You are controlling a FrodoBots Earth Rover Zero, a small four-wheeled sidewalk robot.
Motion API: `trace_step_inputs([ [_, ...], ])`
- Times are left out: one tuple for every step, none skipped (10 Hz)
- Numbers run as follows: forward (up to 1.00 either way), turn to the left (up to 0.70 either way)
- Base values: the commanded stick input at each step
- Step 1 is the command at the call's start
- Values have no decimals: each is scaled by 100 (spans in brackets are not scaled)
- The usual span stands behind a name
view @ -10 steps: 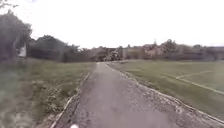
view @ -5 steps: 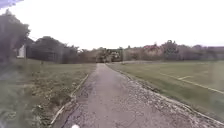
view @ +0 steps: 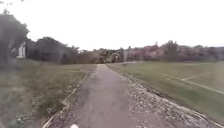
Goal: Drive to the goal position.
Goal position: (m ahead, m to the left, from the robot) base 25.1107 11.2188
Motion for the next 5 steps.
trace_step_inputs([
  [63,0],
  [63,0],
  [63,0],
  [63,4],
  [63,10],
])
